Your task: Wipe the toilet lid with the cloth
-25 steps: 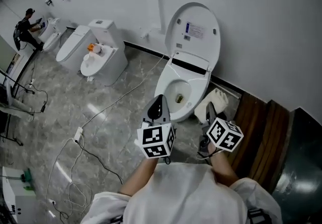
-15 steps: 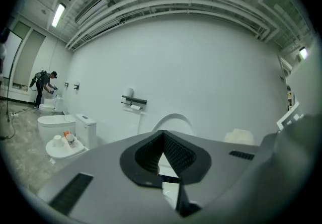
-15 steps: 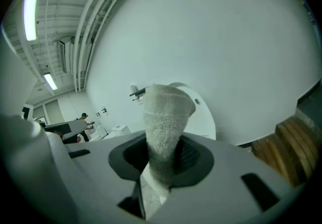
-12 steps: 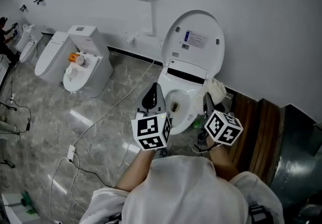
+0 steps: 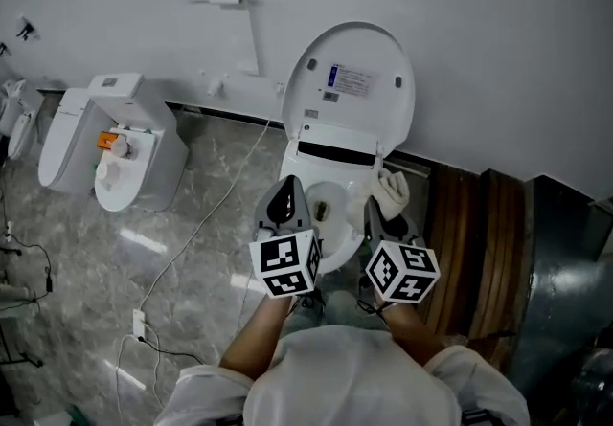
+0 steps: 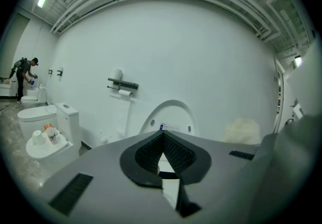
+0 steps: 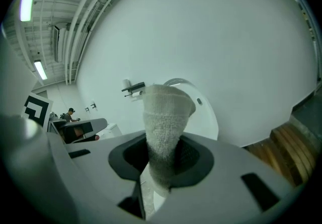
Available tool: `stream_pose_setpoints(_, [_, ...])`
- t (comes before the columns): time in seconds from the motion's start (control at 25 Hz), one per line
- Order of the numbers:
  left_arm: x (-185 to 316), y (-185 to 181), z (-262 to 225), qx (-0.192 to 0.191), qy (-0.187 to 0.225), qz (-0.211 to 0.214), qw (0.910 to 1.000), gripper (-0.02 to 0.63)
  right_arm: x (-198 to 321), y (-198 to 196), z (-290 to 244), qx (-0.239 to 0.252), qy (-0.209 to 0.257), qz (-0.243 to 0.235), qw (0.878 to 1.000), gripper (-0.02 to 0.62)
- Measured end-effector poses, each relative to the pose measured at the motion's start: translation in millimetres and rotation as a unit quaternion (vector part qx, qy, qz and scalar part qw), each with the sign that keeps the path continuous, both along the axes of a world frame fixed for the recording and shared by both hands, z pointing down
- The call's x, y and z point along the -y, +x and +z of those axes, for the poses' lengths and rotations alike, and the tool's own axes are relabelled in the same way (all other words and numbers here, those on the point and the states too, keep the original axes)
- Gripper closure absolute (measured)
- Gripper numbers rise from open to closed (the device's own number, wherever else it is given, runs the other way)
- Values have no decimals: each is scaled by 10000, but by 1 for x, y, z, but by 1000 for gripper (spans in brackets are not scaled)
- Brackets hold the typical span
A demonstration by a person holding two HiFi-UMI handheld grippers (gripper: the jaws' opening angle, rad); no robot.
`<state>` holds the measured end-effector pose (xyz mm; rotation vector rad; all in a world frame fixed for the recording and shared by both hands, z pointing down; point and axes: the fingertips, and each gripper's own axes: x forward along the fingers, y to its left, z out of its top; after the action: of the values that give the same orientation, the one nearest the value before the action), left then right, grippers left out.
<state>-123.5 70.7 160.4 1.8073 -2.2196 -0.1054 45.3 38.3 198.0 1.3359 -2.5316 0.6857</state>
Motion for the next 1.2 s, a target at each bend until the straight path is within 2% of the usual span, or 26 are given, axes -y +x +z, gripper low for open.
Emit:
stream_pose_setpoints(0.16, [34,5,13,229,-163,268,9992,603,27,-3,27,76,-238,180,9995,508])
stream_pose_setpoints(0.32, [70,3,2,502,-69,596,9969,603,63,-13,29,121,-182,280,9994,508])
stream_pose_setpoints(0.56, [154,-13,-4,436,175,872,9951,603,143,-60,16,475,79,20,9988,508])
stream_pose_setpoints(0.68, [201,-25,-5,356,300,885,9950,603,191,-89,5,602,329,-165,9975,508])
stream_pose_setpoints(0.88, [263,-53,3,503,439,874,9939,603,266,-144,5,673,741,-579,9933,508])
stream_pose_setpoints(1.0, [284,-73,17,632,392,747,9944,603,296,-174,12,603,942,-832,9902,508])
stream_pose_setpoints(1.2, [300,-95,33,645,344,568,9957,603,330,-214,28,597,941,-940,9893,508])
